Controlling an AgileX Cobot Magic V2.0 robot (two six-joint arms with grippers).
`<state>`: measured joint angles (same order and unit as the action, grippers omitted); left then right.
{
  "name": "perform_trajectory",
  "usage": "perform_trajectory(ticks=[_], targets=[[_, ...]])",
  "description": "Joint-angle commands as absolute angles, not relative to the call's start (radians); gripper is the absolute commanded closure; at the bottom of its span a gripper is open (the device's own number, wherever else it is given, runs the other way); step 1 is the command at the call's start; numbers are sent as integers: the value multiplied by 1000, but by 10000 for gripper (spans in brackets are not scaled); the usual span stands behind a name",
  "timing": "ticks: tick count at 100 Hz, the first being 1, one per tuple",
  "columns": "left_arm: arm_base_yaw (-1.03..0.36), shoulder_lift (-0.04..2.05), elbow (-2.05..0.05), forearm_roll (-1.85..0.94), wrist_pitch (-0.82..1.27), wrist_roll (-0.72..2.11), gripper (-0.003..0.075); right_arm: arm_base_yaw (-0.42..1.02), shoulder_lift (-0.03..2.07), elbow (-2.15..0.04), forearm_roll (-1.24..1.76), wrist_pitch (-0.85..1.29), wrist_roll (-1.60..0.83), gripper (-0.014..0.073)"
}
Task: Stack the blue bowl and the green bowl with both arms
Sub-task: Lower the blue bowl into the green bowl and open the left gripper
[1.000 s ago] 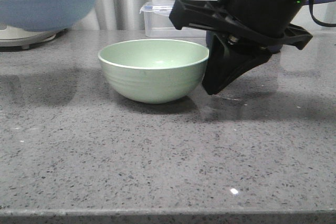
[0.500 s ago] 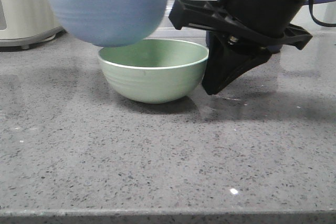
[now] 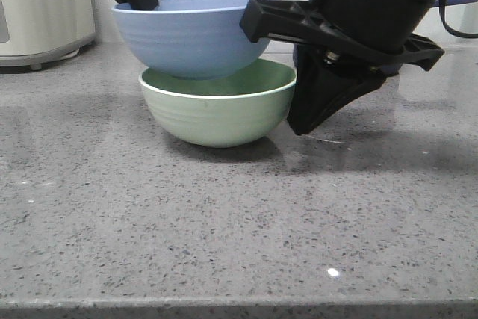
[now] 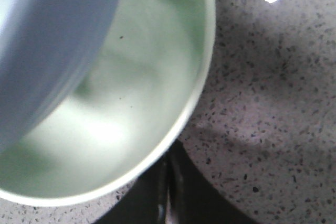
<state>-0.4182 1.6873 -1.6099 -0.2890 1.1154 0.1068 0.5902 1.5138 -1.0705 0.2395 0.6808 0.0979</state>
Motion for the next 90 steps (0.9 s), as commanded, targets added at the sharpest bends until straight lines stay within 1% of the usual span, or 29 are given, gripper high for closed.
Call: perform_trajectory(ticks=[1,17,24,29,41,48,52,58,73,90], targets=[[-427,1651,-1644,-333,1081,99,741,589,1480,-1096,251,648,87,602],[-427,1661,-1644,-369,1089,127,740,589,1480,-1096,251,648,87,602],[-427,1670,-1644,-418,1097,145,725,589,1480,-1096,251,648,87,602],[-427,1675,-1644,-447,1102,150,687,589,1480,-1096,251,648,87,602],[-427,1686,-1644,-458,1115,150,537,589,1480,-1096,251,648,87,602],[-425,1688,-1644,-458,1128,150,471,589,1480,-1096,251,650,87,602],[-425,1688,-1644,-456,1133,150,447,589,1480,-1096,251,649,87,602],[-425,1688,-1644,-454,1133,150,434,589,1480,-1096,251,649,87,602],[-425,1686,-1646,-441,1133,150,436,589,1480,-1096,251,649,87,602],[-425,1661,-1646,-360,1134,150,436,589,1480,-1096,251,648,87,602]])
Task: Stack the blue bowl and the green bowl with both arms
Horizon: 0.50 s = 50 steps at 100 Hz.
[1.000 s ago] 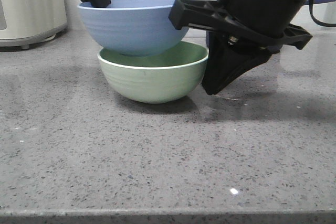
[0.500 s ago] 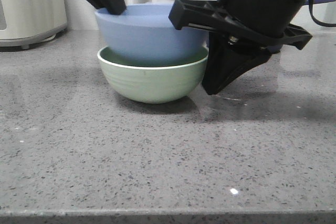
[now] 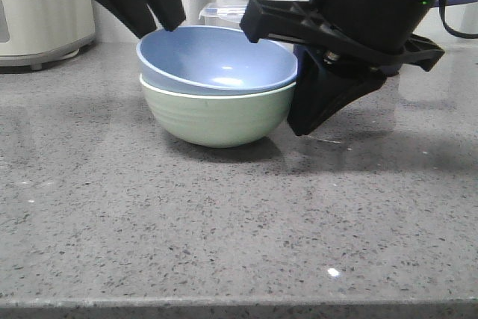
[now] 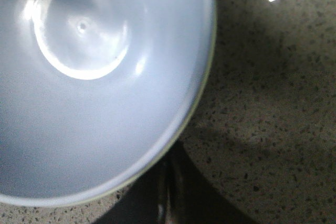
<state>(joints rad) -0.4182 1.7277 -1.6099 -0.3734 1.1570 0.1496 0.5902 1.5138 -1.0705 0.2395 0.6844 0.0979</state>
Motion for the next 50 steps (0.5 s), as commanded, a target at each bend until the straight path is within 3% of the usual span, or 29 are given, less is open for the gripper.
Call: perform_trajectory(ticks=[1,37,50], targets=[[-425,1658,-1646,-353,1134,150,436,589,1480,-1096,251,648,87,602],[-374,1543,-1613,-240,1120,144,442,587,1478,-1096,251,651,87,602],[-326,1480,-1547,-238,1052,144,521,587,1464,-1096,245,646,87,602]])
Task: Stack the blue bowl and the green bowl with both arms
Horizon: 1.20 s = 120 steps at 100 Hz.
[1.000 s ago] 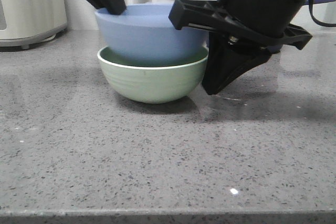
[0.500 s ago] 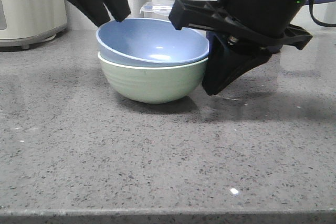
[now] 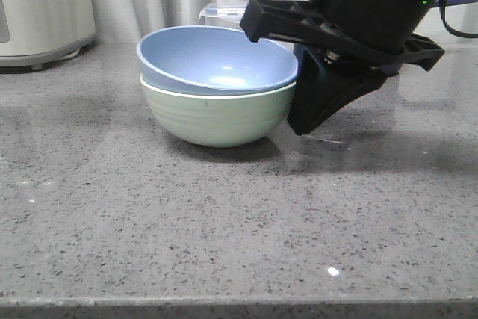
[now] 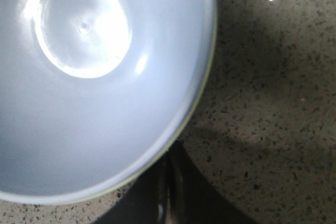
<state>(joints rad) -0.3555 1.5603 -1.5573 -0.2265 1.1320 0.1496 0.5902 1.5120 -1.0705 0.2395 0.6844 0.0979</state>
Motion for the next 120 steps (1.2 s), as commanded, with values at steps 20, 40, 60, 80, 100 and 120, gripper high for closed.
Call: perform_trajectory(ticks=[20,40,60,80,100,120], targets=[[-244,1344,-1399,-206,937,144,696,532,1422,-1096,238,680,88,602],[-160,1199,-1255,-182,878,144,741,446,1357,-1093,219,710,88,602],[-96,1075,-1127,-161,813,144,741,386,1266,-1069,192,704,88,602],[-76,951,-991,-127,717,144,741,322,1145,-1003,155,673,88,602],[-76,856,-877,-108,637,144,741,279,995,-902,142,621,88,602],[-76,767,-793,-108,575,144,741,266,835,-797,121,568,88,602]])
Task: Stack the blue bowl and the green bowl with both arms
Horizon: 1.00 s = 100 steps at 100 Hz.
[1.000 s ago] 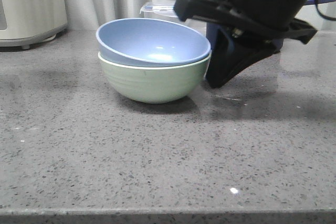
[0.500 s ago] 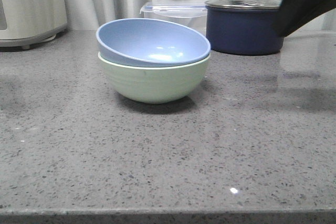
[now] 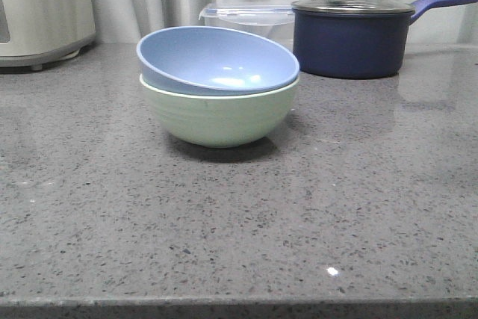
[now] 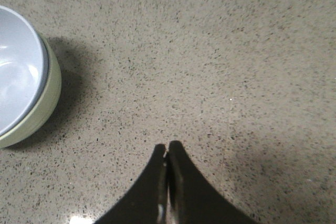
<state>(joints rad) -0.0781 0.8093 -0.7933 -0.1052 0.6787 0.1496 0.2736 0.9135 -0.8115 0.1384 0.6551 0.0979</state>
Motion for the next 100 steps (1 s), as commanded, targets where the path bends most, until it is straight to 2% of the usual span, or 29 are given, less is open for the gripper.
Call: perform_trajectory(ticks=[1,57,100], targets=[[-76,764,-791,-108,573,144,741,266,823,-793,120,567,88,602],[-76,476,-557,-106,398,144,741,266,350,-530,64,457,88,602],[-76,416,-515,-106,376,144,741,266,299,-518,64,452,87,602]])
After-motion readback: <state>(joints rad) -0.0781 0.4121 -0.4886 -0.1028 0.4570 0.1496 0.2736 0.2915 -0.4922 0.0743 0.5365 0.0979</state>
